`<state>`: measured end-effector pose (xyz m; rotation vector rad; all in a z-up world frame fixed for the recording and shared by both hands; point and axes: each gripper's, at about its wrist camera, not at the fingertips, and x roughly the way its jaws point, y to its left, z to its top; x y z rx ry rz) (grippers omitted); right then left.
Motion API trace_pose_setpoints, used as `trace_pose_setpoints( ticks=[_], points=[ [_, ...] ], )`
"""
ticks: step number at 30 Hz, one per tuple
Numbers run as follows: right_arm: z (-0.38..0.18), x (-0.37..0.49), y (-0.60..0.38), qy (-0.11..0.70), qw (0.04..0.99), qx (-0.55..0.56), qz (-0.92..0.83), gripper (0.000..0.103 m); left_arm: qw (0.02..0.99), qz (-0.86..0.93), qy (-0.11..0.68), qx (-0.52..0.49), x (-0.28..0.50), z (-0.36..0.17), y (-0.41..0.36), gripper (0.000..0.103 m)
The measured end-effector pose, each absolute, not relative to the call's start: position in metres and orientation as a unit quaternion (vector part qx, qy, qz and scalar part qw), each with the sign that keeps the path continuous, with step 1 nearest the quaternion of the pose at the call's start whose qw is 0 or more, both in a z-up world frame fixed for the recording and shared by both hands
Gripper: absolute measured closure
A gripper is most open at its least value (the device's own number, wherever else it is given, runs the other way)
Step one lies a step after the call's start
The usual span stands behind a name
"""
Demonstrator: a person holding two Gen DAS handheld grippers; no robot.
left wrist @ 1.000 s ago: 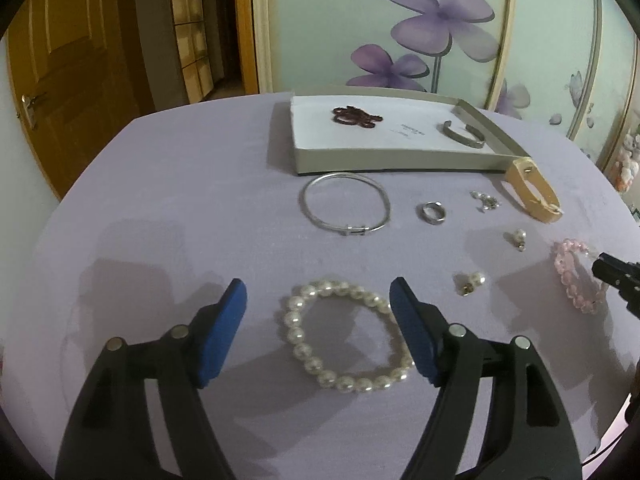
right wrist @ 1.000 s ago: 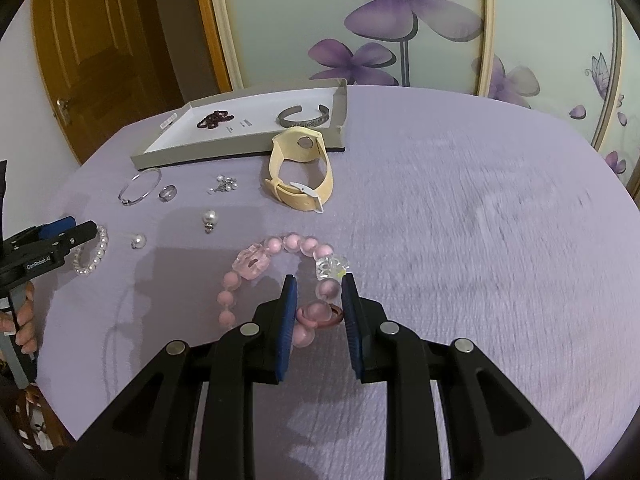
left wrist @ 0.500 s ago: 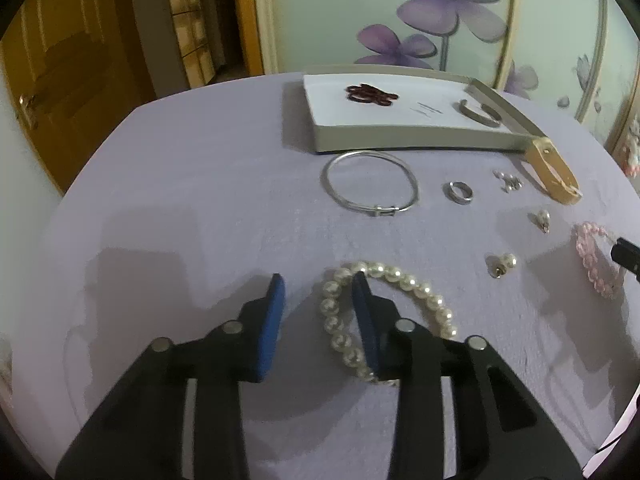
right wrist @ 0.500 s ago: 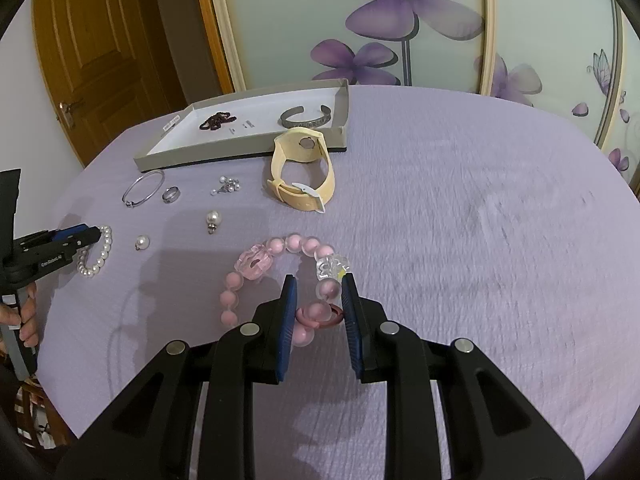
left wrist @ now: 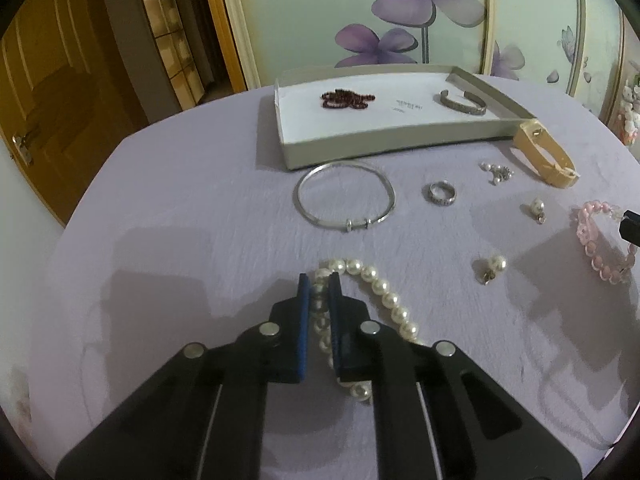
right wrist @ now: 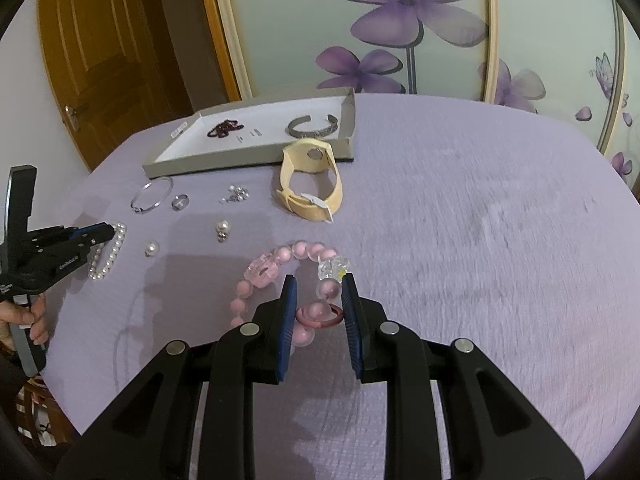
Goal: Organize jewelry
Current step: 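Grasp the pearl bracelet with the left tool while the right tool holds the pink bracelet, then carry both bracelets into the white tray and open both tools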
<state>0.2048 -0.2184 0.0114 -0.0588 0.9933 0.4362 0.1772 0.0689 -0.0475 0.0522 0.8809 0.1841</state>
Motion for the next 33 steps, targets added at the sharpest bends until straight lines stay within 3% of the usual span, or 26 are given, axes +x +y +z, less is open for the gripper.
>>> trace_pose_setpoints(
  ticks=[12, 33],
  points=[
    [0.033, 0.204, -0.208, 0.436, 0.868, -0.020, 0.239, 0.079, 0.933, 0.084, 0.346, 0.047, 0.180, 0.004, 0.053, 0.094],
    [0.060, 0.205, -0.193, 0.388, 0.880, -0.017, 0.275, 0.080, 0.954, 0.070, 0.288, 0.041, 0.189, 0.049, 0.036, 0.094]
  ],
)
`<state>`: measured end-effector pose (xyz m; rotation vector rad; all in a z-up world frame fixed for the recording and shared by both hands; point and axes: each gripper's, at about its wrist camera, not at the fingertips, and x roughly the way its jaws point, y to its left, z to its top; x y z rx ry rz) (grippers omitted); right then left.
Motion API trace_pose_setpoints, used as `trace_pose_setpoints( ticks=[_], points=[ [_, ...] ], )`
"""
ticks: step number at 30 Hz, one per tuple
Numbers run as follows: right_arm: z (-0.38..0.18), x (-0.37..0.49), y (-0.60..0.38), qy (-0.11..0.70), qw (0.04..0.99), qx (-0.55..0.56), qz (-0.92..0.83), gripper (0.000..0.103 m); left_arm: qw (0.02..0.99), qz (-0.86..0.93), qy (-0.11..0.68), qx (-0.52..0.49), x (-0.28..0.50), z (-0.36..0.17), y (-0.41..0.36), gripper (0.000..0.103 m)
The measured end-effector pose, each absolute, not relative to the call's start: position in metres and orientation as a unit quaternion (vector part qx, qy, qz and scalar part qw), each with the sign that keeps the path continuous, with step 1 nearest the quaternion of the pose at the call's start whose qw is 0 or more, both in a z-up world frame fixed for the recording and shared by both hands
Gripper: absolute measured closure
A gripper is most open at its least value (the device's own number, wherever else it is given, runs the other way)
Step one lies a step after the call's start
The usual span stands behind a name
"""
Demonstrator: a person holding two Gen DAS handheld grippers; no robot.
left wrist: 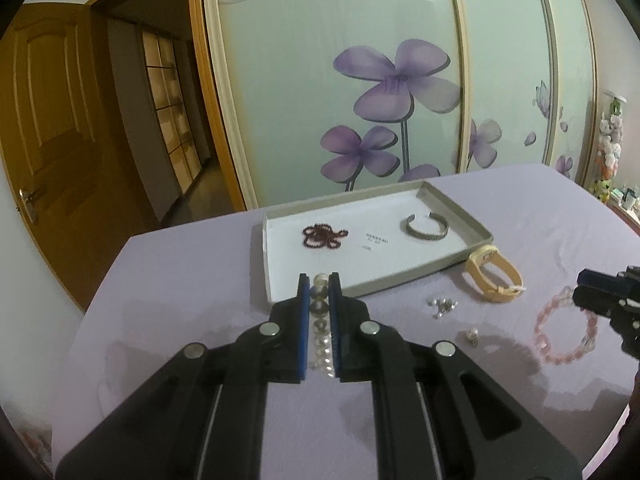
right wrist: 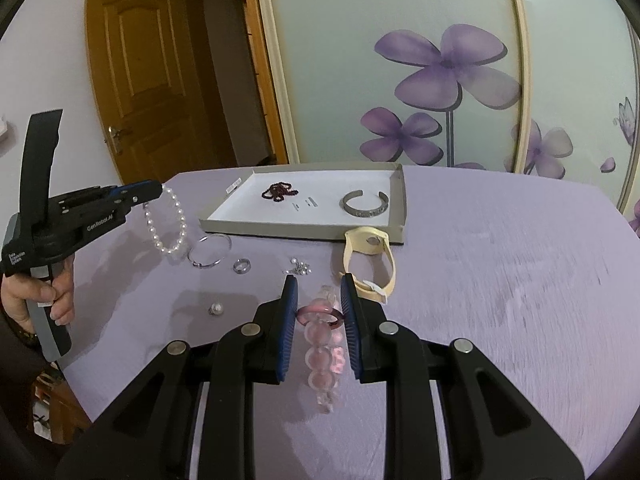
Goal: Organize jewelry
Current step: 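Carry both bracelets into the white tray and open both tools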
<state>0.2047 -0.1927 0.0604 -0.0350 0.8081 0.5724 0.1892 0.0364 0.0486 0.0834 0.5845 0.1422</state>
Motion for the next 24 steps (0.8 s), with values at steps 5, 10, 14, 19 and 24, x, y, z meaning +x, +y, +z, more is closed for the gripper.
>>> trace_pose_setpoints(
  ticks=[5, 10, 14, 19, 24],
  points=[
    [0.065, 0.211, -0.188, 0.380, 0.881, -0.019, 0.280, 0.080, 0.958, 0.066, 0.276, 0.031, 0.196, 0.060, 0.039, 0.094],
    [0.066, 0.217, -0.184, 0.379, 0.881, -0.022, 0.282, 0.080, 0.961, 0.062, 0.267, 0.030, 0.202, 0.069, 0.039, 0.094],
    [0.067, 0.221, -0.181, 0.377, 0.881, -0.022, 0.284, 0.080, 0.962, 0.058, 0.267, 0.025, 0.212, 0.071, 0.039, 0.094],
    [0.074, 0.235, -0.172, 0.370, 0.883, -0.020, 0.288, 0.080, 0.962, 0.053, 0.268, 0.021, 0.230, 0.073, 0.040, 0.094],
    [0.082, 0.258, -0.161, 0.360, 0.887, -0.021, 0.290, 0.080, 0.963, 0.050, 0.265, 0.015, 0.251, 0.077, 0.043, 0.094]
  ],
)
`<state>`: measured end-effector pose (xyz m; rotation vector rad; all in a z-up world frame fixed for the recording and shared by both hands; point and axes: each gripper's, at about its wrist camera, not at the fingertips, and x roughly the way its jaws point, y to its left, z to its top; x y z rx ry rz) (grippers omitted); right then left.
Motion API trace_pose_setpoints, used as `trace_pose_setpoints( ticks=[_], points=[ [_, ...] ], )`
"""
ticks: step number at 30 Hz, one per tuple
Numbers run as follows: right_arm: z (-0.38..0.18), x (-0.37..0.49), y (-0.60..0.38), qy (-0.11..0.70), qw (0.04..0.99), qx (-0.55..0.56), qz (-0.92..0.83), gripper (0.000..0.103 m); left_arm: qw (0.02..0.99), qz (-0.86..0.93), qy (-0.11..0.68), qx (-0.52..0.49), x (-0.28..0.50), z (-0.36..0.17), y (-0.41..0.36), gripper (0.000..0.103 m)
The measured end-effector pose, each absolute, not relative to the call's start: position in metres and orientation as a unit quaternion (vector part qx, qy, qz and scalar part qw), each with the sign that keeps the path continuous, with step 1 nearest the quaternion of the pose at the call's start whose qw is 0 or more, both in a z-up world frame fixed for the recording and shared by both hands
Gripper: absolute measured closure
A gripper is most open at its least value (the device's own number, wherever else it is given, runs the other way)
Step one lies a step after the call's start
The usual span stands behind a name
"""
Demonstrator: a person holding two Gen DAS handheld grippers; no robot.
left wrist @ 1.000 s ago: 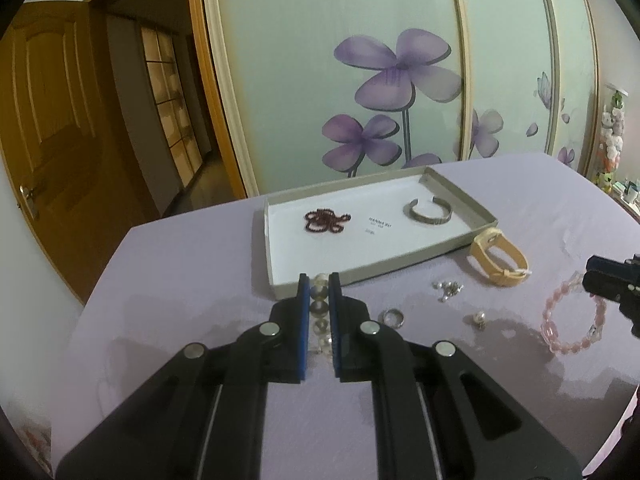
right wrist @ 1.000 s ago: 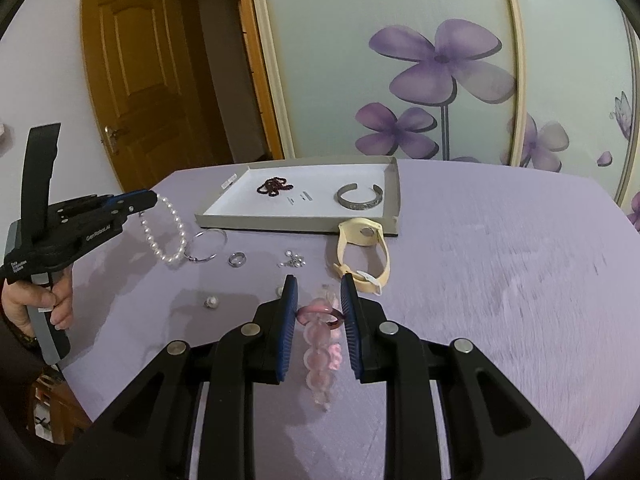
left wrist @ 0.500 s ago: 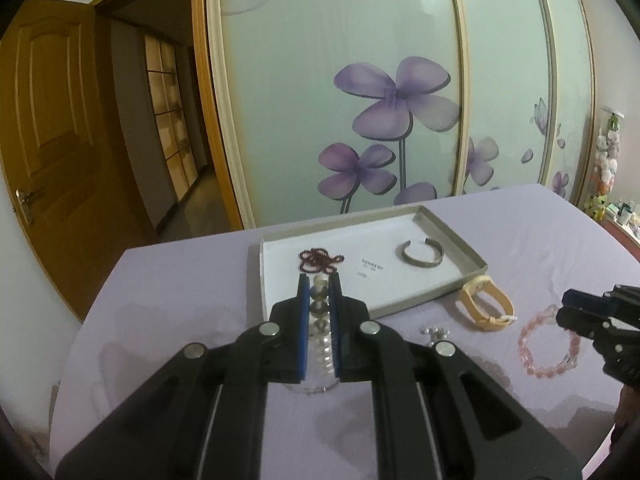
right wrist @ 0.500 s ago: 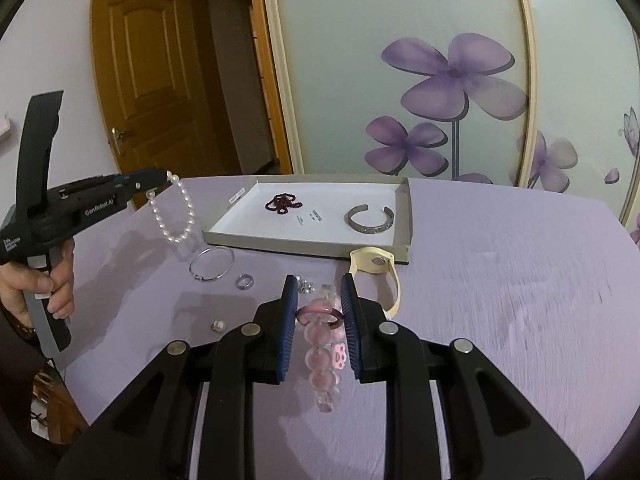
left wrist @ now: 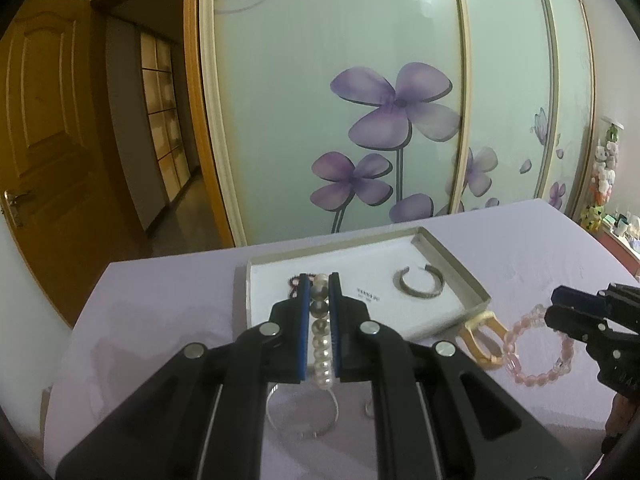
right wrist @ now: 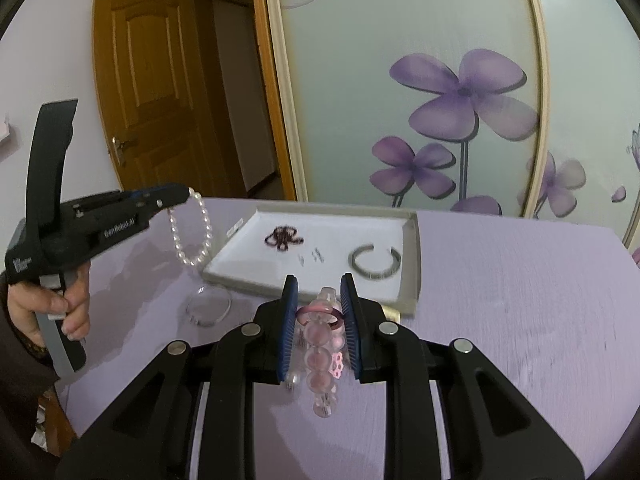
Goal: Organize jewelry
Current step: 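Carry both bracelets into the white tray and open both tools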
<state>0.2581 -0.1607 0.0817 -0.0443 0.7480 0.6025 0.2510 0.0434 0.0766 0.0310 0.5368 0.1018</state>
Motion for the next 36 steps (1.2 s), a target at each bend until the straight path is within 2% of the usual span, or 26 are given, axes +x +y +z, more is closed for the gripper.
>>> trace_pose_setpoints(
  ticks=[7, 17, 30, 31, 32, 33, 36],
  points=[
    [0.076, 0.302, -0.140, 0.357, 0.886, -0.025, 0.294, 0.080, 0.963, 0.054, 0.264, 0.010, 0.291, 0.076, 0.056, 0.094],
    [0.044, 0.365, -0.113, 0.381, 0.874, -0.031, 0.301, 0.080, 0.954, 0.056, 0.295, -0.004, 0.355, 0.046, 0.076, 0.094],
    [0.016, 0.386, -0.102, 0.394, 0.868, -0.042, 0.300, 0.078, 0.946, 0.055, 0.320, -0.001, 0.394, 0.016, 0.081, 0.094],
    [0.016, 0.385, -0.103, 0.393, 0.868, -0.040, 0.300, 0.070, 0.945, 0.055, 0.321, -0.001, 0.395, 0.015, 0.081, 0.094],
    [0.016, 0.384, -0.104, 0.394, 0.868, -0.037, 0.302, 0.052, 0.945, 0.054, 0.322, -0.001, 0.396, 0.013, 0.079, 0.094],
    [0.017, 0.383, -0.105, 0.391, 0.868, -0.034, 0.303, 0.046, 0.945, 0.054, 0.323, 0.000, 0.398, 0.012, 0.078, 0.094],
    [0.020, 0.380, -0.105, 0.386, 0.869, -0.037, 0.306, 0.045, 0.945, 0.054, 0.324, 0.001, 0.399, 0.011, 0.078, 0.094]
  ],
)
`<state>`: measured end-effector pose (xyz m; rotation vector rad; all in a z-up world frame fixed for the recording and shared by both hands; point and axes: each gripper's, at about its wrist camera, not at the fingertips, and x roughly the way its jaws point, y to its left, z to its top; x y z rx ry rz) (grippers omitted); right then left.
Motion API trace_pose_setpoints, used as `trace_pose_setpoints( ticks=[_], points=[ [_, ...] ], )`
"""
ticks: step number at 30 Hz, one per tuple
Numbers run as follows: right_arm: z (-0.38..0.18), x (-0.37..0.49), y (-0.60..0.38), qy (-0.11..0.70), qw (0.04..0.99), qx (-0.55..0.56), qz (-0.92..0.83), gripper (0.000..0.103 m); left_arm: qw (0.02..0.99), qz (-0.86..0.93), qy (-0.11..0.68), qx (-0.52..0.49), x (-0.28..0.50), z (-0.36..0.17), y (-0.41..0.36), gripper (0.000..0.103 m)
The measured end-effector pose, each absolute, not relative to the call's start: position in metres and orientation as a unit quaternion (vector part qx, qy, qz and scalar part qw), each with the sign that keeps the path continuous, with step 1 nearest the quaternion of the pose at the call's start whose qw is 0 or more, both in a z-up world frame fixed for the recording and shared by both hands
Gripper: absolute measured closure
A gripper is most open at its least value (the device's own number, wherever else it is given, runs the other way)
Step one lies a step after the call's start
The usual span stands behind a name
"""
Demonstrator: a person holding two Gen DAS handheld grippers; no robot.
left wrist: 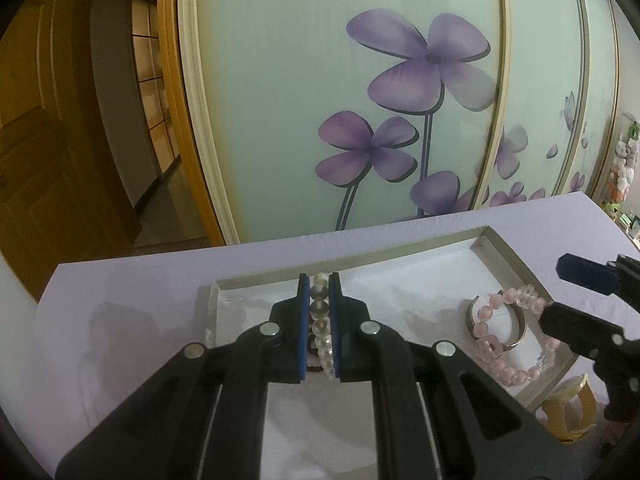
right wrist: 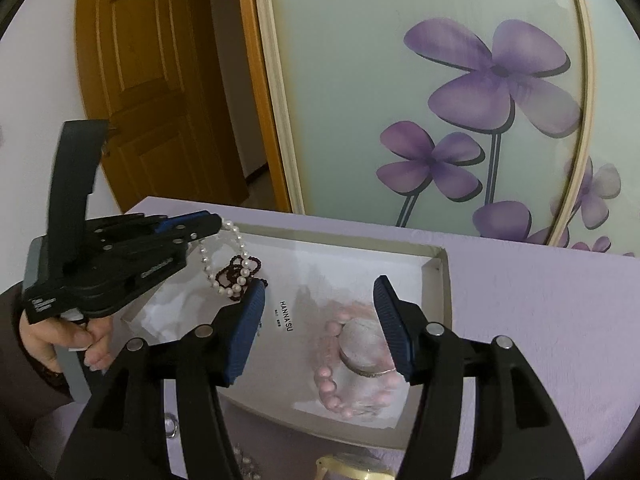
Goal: Organize jewelry
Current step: 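Carry both bracelets into the white tray and open both tools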
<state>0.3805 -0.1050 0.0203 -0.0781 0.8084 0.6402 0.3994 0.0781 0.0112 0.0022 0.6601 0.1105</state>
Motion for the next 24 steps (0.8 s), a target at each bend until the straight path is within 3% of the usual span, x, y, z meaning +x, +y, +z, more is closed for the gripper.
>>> trace_pose_setpoints(
  ticks=[7, 9, 10, 11, 24],
  points=[
    [0.023, 0.372, -0.110, 0.389, 0.866, -0.035, 0.312, 0.045, 0.943, 0.054, 0.328, -0.005, 0.402, 0.007, 0.078, 0.092],
    [0.024, 0.371, -0.112, 0.390, 0.866, -0.036, 0.312, 0.045, 0.943, 0.055, 0.328, -0.005, 0.402, 0.006, 0.079, 0.083],
    [0.026, 0.368, -0.114, 0.389, 0.866, -0.036, 0.311, 0.045, 0.944, 0.057, 0.326, -0.004, 0.400, 0.006, 0.078, 0.070],
    [0.027, 0.364, -0.115, 0.389, 0.867, -0.036, 0.311, 0.045, 0.945, 0.060, 0.323, -0.003, 0.397, 0.007, 0.078, 0.065],
    [0.042, 0.298, -0.144, 0.389, 0.869, -0.028, 0.305, 0.045, 0.954, 0.081, 0.290, -0.013, 0.300, 0.026, 0.097, 0.050]
  ],
)
